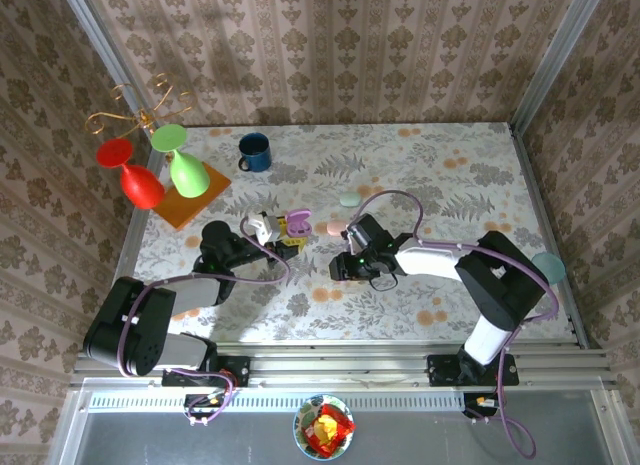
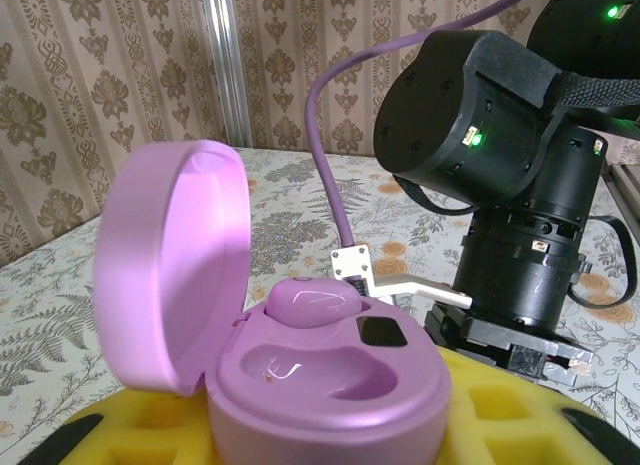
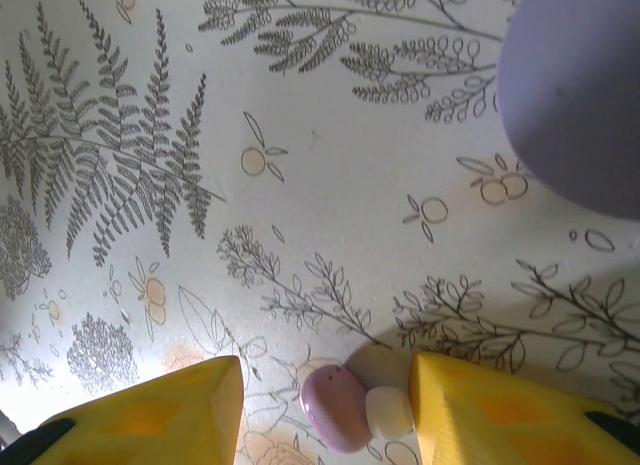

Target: Insert the wireless bluetooth earbuds into the charging case

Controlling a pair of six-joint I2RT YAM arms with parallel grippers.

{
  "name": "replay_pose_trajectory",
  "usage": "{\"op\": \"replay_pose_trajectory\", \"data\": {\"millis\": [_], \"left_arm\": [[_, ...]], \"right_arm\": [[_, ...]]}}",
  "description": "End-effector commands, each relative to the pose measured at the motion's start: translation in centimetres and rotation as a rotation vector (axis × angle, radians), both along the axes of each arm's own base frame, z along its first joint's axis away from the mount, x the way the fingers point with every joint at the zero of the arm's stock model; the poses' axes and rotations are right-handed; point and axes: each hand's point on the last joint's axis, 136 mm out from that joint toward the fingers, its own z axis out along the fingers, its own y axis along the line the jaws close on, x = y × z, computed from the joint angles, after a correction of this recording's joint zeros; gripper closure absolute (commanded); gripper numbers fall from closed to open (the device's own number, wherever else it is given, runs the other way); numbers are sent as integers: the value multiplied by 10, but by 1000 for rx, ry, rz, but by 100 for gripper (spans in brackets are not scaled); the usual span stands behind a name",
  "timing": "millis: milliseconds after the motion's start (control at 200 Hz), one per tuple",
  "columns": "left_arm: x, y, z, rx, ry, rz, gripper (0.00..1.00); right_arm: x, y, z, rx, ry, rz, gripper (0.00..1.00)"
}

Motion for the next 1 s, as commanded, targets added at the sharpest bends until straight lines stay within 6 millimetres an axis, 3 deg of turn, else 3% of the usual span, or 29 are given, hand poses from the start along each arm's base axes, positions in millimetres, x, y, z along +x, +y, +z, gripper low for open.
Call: {"op": "replay_pose_trajectory", "data": {"millis": [0,140,215,495,695,995], "left_arm": [[1,3,-1,7,-12,10,83],[3,4,-2,9,-14,25,83],[10,7,-4,13,-12,64,83],[48,49,-2,-13,10,291,82],[65,73,6,-35,8,396,81],[74,104,7,-3,29,564,81]], "right_arm": [[-16,2,3,22,36,29,51],[-15,4,11,27,14,34,50],[-9,-4,17,-23,-29,11,48],[6,-34,43,-421,-241,-17,46],[-2,-26,51,-717,-309,37,46],[-14,2,40,-1026,-360,171,52]]}}
